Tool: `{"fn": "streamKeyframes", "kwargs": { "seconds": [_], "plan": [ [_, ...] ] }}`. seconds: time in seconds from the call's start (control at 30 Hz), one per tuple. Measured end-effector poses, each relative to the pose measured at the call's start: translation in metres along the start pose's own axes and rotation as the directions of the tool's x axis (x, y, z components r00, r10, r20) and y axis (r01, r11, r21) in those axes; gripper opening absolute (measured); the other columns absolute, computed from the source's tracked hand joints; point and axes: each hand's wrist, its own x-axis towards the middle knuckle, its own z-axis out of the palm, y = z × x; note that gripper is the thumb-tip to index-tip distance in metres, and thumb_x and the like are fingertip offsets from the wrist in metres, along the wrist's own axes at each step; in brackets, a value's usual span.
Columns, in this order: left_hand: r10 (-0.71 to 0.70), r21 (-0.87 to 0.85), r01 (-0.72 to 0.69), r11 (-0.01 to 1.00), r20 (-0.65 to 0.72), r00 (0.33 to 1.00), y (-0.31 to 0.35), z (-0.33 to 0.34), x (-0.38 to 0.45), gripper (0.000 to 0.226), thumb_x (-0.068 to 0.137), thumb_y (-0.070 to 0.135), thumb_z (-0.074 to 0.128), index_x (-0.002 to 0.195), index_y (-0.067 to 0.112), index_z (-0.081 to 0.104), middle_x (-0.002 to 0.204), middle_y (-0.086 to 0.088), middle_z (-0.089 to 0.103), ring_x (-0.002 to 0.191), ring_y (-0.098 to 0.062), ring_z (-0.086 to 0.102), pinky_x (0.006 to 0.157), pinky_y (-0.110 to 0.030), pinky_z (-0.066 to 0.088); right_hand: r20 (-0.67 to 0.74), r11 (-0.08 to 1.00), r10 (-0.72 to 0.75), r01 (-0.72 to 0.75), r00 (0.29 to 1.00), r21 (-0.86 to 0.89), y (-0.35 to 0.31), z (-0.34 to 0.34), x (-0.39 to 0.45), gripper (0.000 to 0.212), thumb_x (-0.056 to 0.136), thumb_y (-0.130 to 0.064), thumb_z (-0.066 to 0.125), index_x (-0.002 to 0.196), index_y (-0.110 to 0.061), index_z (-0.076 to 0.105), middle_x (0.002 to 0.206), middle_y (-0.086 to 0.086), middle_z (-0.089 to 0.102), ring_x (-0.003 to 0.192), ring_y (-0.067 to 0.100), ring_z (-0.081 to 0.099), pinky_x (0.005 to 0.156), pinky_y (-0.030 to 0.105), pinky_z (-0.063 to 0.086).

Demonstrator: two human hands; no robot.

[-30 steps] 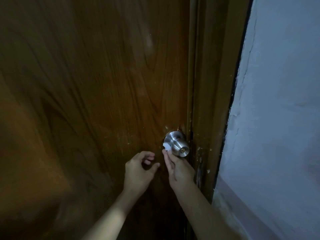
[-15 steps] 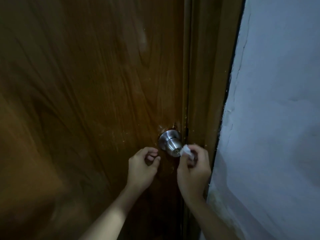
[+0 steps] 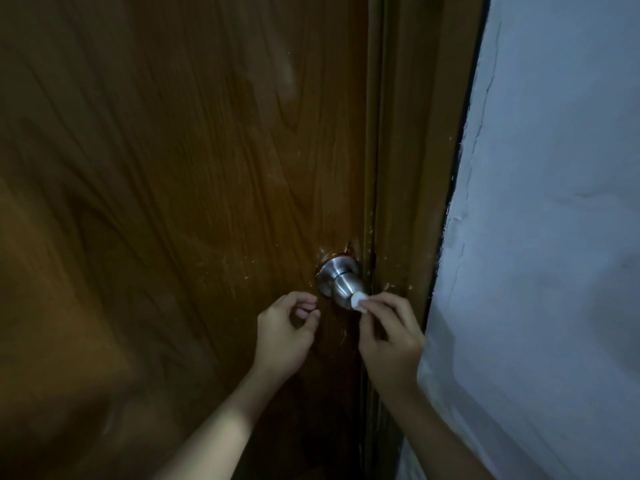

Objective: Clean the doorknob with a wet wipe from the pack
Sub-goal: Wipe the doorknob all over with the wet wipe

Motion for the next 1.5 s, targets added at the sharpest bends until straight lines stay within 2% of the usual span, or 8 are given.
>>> {"fn": "streamKeyframes", "kwargs": {
  "seconds": [0.43, 0.53, 0.77, 0.83, 0.93, 1.03, 1.23, 1.5],
  "plan": [
    [0.037, -0.009, -0.037, 0.999, 0.009, 0.999, 0.008, 0.002, -0.001, 0.018, 0.081, 0.011, 0.064, 0.098, 0.017, 0.065, 0.088, 0.008, 0.064, 0.081, -0.001, 0.058, 0.065, -0.006, 0.046, 0.12, 0.993, -0.111, 0.114, 0.987, -0.018, -0.01, -0.005, 0.02, 0.018, 0.079, -0.002, 0.059, 0.094, -0.003, 0.068, 0.084, 0.013, 0.065, 0.083, 0.012, 0.054, 0.069, 0.013, 0.045],
    [0.049, -0.018, -0.049, 0.999, 0.006, 0.999, 0.009, 0.001, -0.001, 0.018, 0.081, 0.01, 0.064, 0.097, 0.017, 0.065, 0.087, 0.009, 0.064, 0.08, -0.001, 0.058, 0.068, -0.004, 0.045, 0.285, 0.979, -0.119, 0.161, 0.951, -0.127, -0.009, 0.002, 0.035, 0.023, 0.077, 0.004, 0.06, 0.098, -0.004, 0.067, 0.09, 0.014, 0.063, 0.089, 0.015, 0.051, 0.073, 0.015, 0.043],
    [0.039, -0.018, -0.039, 0.999, 0.009, 0.999, 0.009, 0.002, -0.003, 0.019, 0.081, 0.01, 0.064, 0.098, 0.015, 0.065, 0.088, 0.007, 0.065, 0.079, -0.001, 0.058, 0.066, -0.003, 0.045, 0.155, 0.911, 0.412, -0.409, 0.898, -0.049, -0.013, 0.005, 0.026, 0.02, 0.084, 0.003, 0.057, 0.098, -0.005, 0.069, 0.09, 0.011, 0.07, 0.077, 0.014, 0.061, 0.067, 0.003, 0.043],
    [0.02, -0.016, -0.02, 1.0, 0.029, 0.999, 0.013, 0.004, -0.007, 0.022, 0.08, 0.012, 0.064, 0.102, 0.016, 0.063, 0.093, 0.005, 0.065, 0.082, -0.002, 0.058, 0.065, -0.005, 0.045, 0.242, 0.674, 0.687, -0.725, 0.685, 0.141, -0.019, 0.005, 0.019, 0.02, 0.083, 0.002, 0.059, 0.087, -0.012, 0.071, 0.084, 0.006, 0.071, 0.079, 0.018, 0.066, 0.079, 0.024, 0.051],
    [0.008, -0.02, -0.005, 1.0, 0.133, 0.991, 0.018, 0.001, -0.011, 0.034, 0.08, 0.014, 0.066, 0.112, 0.017, 0.058, 0.102, 0.005, 0.062, 0.09, -0.005, 0.058, 0.071, -0.011, 0.045, 0.617, -0.142, 0.762, -0.879, 0.197, 0.456, -0.032, 0.0, 0.022, 0.023, 0.084, 0.008, 0.053, 0.103, 0.001, 0.064, 0.103, 0.015, 0.064, 0.095, 0.021, 0.062, 0.082, 0.03, 0.053],
    [0.006, -0.042, 0.003, 0.999, 0.214, 0.977, 0.018, -0.017, -0.017, 0.042, 0.078, 0.015, 0.067, 0.117, 0.02, 0.054, 0.107, 0.007, 0.059, 0.094, -0.005, 0.057, 0.078, -0.016, 0.047, 0.803, -0.417, 0.582, -0.8, 0.129, 0.431, -0.043, -0.013, 0.021, 0.028, 0.086, 0.005, 0.048, 0.112, 0.003, 0.058, 0.105, 0.016, 0.061, 0.091, 0.019, 0.059, 0.068, 0.023, 0.054],
    [-0.098, -0.177, 0.157, 0.972, 0.302, 0.948, 0.022, -0.051, -0.035, 0.032, 0.084, 0.024, 0.061, 0.115, 0.026, 0.056, 0.102, 0.007, 0.064, 0.096, -0.008, 0.06, 0.077, -0.026, 0.046, 0.795, 0.042, 0.542, -0.954, 0.272, 0.298, -0.057, -0.028, 0.015, 0.022, 0.087, -0.009, 0.056, 0.107, -0.01, 0.064, 0.089, 0.005, 0.067, 0.08, 0.014, 0.061, 0.069, 0.027, 0.046],
    [-0.142, -0.177, 0.197, 0.964, 0.284, 0.948, 0.049, -0.058, -0.052, 0.014, 0.084, 0.017, 0.061, 0.088, 0.03, 0.06, 0.08, 0.006, 0.063, 0.073, -0.008, 0.062, 0.063, -0.024, 0.048, 0.791, 0.435, 0.484, -0.887, 0.374, 0.154, -0.084, -0.056, 0.021, 0.021, 0.094, -0.016, 0.044, 0.103, -0.015, 0.063, 0.089, 0.007, 0.07, 0.081, 0.016, 0.068, 0.068, 0.028, 0.051]
  ]
}}
